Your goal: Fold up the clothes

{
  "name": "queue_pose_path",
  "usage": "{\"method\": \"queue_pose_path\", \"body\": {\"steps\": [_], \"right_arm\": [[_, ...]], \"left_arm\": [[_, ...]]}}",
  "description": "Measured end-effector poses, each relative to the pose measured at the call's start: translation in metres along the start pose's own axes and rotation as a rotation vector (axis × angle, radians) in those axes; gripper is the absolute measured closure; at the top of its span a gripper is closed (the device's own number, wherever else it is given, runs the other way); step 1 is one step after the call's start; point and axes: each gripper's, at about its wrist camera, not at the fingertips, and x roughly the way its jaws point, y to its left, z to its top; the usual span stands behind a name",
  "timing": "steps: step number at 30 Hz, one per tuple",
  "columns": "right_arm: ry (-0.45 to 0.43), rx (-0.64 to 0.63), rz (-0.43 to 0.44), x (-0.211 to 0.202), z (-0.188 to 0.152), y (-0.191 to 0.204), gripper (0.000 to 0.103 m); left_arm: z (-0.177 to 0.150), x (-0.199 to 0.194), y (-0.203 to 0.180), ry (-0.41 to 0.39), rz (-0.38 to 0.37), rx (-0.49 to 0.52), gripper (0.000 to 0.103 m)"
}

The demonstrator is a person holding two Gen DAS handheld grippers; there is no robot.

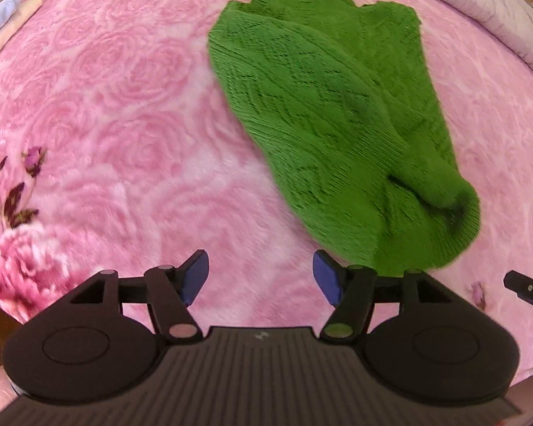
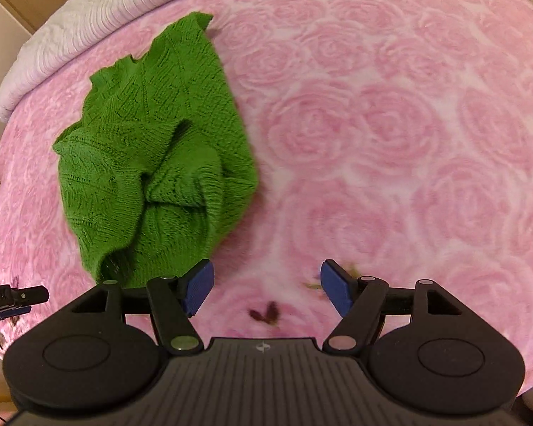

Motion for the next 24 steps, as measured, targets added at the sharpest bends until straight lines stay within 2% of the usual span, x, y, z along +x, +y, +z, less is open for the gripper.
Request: {"method": "queue_pose_path", "body": {"steps": [4,10,16,19,20,21,22,23,24], "right_arm": [[-0.010,-0.013,0.005,0.001,-0.003,-0.007,0.032],[-0.044,-0.065,0.024,0.022,-0.009,0.002,0.033],[-0.109,-0.107,0.043,0.042,-0.002,0.019,0.035],[-0.111,-0.089,0.045,0.055,0.006,0.021,0.039],[-0.109,-0.082,0.051,0.060,0.008,0.022,0.042],[-0.100,-0.076,0.060,0.065,0.010,0.022,0.045],[-0.092,-0.075,0.062,0.070,0.010,0.023,0.048],[-0.083,-0.077,0.063,0.075,0.010,0.024,0.056],[-0.073,-0.087,0.061,0.079,0.010,0.027,0.075]], "left_arm": [[-0.009,-0.004,-0.014,-0.035,-0.020,0.026,0.040],[0.004,0.018,-0.039,-0.092,-0.052,0.197,0.038],[0.020,0.050,-0.078,-0.128,-0.106,0.433,0.035],[0.019,0.080,-0.099,-0.099,-0.052,0.588,0.036],[0.017,0.088,-0.101,-0.100,-0.016,0.623,0.041],[0.014,0.093,-0.099,-0.113,0.006,0.637,0.055],[0.011,0.098,-0.097,-0.125,0.028,0.651,0.059],[0.010,0.100,-0.092,-0.143,0.039,0.643,0.078],[0.012,0.095,-0.079,-0.171,0.025,0.586,0.094]]}}
